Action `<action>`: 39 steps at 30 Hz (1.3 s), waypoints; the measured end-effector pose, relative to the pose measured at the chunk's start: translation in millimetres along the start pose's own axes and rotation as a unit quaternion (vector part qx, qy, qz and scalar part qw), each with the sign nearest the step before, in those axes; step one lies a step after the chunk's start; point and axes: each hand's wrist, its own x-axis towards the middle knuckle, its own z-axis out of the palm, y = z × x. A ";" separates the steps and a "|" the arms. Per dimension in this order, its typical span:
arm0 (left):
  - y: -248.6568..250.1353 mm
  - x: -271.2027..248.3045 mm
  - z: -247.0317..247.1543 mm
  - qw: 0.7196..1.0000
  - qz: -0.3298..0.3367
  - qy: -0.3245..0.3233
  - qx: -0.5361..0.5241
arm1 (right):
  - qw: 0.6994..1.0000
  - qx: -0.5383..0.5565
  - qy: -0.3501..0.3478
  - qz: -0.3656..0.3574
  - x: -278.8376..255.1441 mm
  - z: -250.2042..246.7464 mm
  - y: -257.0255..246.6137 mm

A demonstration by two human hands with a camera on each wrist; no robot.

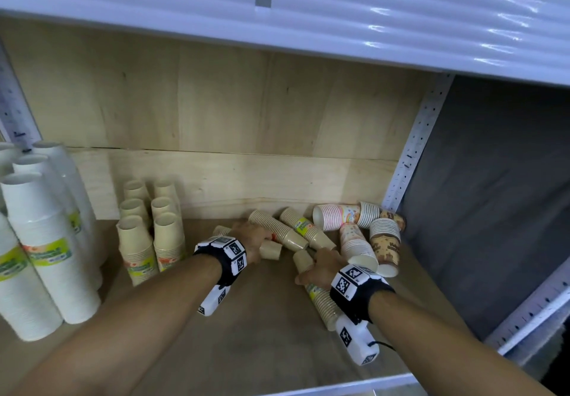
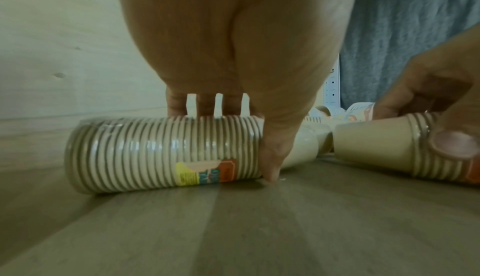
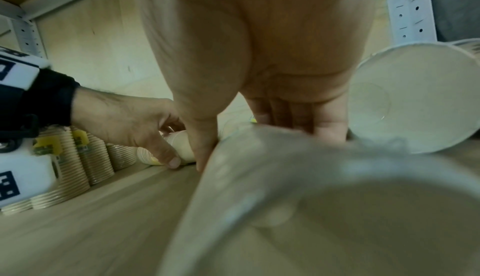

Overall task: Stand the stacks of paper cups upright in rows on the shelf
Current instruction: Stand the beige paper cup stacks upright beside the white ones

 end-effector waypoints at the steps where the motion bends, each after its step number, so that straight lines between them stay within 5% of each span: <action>1: -0.7 0.1 -0.1 1.000 0.000 -0.001 -0.003 | 1.000 0.001 -0.001 0.001 -0.6 -0.4 -0.3; 14: -0.3 -13.2 -22.0 0.993 -0.017 -0.021 -0.111 | 0.999 0.032 0.004 -0.006 -10.8 -21.1 -10.7; 26: -2.4 -39.8 -69.4 0.983 -0.020 0.017 -0.183 | 0.994 0.036 0.083 -0.059 -22.4 -42.8 -57.6; 39: -3.2 -51.4 -65.7 0.964 -0.045 0.008 -0.263 | 0.989 0.122 0.053 -0.058 -25.5 -37.7 -65.2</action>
